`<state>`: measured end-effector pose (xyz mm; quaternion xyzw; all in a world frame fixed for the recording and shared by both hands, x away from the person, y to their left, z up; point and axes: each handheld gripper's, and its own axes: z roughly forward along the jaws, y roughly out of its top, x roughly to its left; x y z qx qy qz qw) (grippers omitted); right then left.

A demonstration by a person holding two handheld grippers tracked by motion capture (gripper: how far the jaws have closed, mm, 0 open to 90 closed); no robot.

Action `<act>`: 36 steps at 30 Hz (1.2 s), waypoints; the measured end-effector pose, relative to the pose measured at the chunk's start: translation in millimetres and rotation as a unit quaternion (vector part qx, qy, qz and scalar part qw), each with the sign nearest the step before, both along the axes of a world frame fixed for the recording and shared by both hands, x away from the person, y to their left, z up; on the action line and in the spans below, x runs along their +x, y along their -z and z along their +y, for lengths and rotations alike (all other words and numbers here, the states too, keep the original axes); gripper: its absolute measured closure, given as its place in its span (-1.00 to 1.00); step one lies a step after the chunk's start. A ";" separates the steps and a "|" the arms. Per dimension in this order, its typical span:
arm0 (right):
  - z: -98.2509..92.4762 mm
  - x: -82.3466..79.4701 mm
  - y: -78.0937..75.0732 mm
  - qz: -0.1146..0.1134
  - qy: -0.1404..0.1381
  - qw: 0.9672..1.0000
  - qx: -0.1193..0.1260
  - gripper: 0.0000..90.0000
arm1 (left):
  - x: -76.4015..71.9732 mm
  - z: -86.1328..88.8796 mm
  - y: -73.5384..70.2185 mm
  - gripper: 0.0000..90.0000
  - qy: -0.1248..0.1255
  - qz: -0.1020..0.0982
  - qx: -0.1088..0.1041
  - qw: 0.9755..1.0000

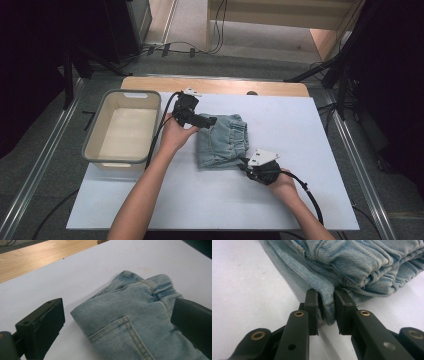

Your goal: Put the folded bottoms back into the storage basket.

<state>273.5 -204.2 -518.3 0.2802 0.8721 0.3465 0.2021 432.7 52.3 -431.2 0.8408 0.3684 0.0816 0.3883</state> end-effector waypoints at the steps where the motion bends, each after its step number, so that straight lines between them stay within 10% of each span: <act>1: -0.1 0.1 0.0 0.000 0.000 1.000 0.000 0.61 | 2.5 -0.2 1.1 -1.00 -0.001 0.006 -0.001 1.000; 18: -0.6 0.8 -0.4 0.005 0.001 1.000 0.002 0.60 | 42.7 0.2 21.8 -0.98 -0.042 0.061 0.007 0.997; 36: -0.4 0.8 -0.3 0.005 0.001 1.000 0.002 0.60 | 58.3 3.0 53.1 -0.86 -0.047 0.125 -0.046 0.990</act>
